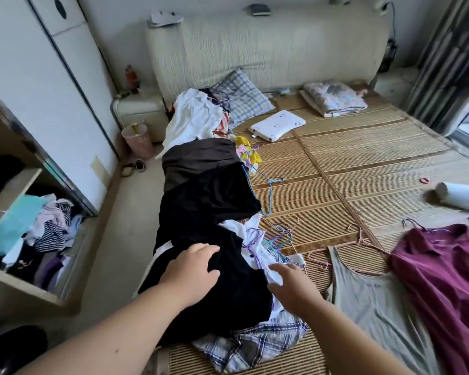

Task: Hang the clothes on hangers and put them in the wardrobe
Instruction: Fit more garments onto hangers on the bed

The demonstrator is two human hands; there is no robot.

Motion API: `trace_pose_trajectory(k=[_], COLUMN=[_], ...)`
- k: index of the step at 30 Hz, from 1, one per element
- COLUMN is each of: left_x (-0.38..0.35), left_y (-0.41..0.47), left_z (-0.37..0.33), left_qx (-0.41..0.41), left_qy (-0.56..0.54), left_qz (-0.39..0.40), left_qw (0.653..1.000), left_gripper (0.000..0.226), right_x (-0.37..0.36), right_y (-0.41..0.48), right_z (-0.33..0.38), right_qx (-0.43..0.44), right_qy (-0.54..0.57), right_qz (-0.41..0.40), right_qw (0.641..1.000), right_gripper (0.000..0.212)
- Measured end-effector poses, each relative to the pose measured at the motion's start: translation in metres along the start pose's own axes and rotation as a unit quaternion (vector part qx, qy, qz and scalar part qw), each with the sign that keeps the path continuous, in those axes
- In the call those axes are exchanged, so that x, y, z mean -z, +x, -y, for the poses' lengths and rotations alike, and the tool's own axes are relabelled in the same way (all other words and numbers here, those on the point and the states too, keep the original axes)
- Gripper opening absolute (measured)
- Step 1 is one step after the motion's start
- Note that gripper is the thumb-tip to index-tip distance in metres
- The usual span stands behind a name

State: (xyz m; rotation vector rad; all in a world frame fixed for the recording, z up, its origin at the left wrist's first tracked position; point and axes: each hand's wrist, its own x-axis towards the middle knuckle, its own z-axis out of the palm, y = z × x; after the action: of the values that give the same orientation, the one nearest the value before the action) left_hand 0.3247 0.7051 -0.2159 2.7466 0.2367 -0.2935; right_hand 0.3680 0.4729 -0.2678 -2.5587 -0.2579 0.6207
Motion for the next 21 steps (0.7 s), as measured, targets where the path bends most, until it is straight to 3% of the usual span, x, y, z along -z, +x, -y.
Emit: trace_pose_trajectory(k=[9,17,21], left_x=[-0.020,-0.041,-0.045], left_y=[0.089,0.185,0.232], left_z=[0.039,0.104,0.138], left_qx=[-0.049,-0.200,-0.256], left_qy=[0.053,0.086,0.109], left_qz=[0.101,0.233,0.249], left_qw=[0.992,0.948,0.927], left_gripper=[0.055,0.056,0.058], right_x=[-0.029,-0.107,-0.144], right_y=[0.047,0.103,0.133], right_z=[-0.005,0.037,0.054], right_qx=[-0.075,-0.233,-0.293], right_qy=[0.040,0.076,0.107], right_qz=[-0.024,-0.082,-0.101], right_qw=[0.996,0.966,0.945], right_gripper=[0.050,0.052,0.057])
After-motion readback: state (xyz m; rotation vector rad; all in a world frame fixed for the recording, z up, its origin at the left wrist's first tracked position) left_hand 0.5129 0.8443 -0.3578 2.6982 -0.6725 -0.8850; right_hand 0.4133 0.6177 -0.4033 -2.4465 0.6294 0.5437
